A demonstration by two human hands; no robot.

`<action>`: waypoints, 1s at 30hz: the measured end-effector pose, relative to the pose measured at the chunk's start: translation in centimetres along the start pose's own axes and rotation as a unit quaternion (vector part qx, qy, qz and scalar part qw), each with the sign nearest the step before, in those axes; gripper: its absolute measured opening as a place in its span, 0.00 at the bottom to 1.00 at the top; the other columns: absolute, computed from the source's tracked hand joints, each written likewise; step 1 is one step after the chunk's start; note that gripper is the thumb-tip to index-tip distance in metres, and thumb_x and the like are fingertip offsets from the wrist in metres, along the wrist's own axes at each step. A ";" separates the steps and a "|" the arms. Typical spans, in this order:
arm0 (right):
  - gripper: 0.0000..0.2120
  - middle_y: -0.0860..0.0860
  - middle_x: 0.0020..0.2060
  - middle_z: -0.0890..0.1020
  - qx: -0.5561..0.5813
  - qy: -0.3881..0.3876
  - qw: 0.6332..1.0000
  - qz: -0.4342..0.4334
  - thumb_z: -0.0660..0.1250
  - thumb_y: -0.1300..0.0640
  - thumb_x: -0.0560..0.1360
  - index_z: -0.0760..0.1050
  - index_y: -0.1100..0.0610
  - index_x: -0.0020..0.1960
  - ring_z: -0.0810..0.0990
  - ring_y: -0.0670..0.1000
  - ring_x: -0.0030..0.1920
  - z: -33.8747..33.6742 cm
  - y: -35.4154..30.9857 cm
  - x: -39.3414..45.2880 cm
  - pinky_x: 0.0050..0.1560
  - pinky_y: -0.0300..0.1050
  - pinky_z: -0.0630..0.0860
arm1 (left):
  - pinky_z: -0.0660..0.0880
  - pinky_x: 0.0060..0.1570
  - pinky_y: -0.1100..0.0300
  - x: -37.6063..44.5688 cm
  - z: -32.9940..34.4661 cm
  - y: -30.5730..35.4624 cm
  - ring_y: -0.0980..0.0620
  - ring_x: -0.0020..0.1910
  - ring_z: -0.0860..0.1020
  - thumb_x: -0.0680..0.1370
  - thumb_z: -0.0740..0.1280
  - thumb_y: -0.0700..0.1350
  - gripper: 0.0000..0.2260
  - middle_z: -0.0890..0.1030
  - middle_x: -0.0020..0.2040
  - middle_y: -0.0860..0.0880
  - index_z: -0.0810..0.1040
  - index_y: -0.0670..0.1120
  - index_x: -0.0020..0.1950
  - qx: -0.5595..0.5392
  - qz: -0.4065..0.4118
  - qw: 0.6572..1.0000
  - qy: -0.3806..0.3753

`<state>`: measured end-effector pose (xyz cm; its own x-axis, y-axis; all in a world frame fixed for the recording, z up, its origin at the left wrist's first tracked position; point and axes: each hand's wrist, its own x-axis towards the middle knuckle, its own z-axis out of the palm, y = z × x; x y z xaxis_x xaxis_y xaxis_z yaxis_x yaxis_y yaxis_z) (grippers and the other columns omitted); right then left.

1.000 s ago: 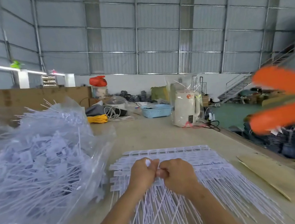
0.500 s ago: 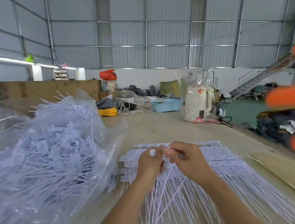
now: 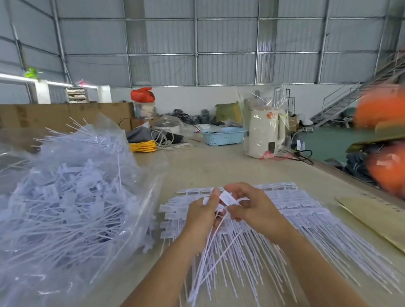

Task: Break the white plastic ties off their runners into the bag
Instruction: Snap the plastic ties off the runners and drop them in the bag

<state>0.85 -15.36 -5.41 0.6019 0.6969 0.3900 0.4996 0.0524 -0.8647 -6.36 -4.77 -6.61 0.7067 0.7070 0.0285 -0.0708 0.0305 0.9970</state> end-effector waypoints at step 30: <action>0.19 0.46 0.41 0.80 -0.004 -0.006 1.000 -0.003 0.64 0.77 0.70 0.79 0.54 0.46 0.78 0.42 0.36 -0.8 0.3 0.1 0.35 0.32 0.76 | 0.73 0.50 0.52 -4.1 -9.0 13.8 0.44 0.49 0.77 0.77 0.67 0.50 0.11 0.79 0.50 0.44 0.78 0.43 0.51 0.537 0.328 0.753 0.193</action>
<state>1.56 -15.85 -5.37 0.5921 0.7044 0.3913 0.5084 0.0503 -0.8597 -16.62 -0.89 6.36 0.4961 0.4793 0.7240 0.4410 -0.8574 0.2654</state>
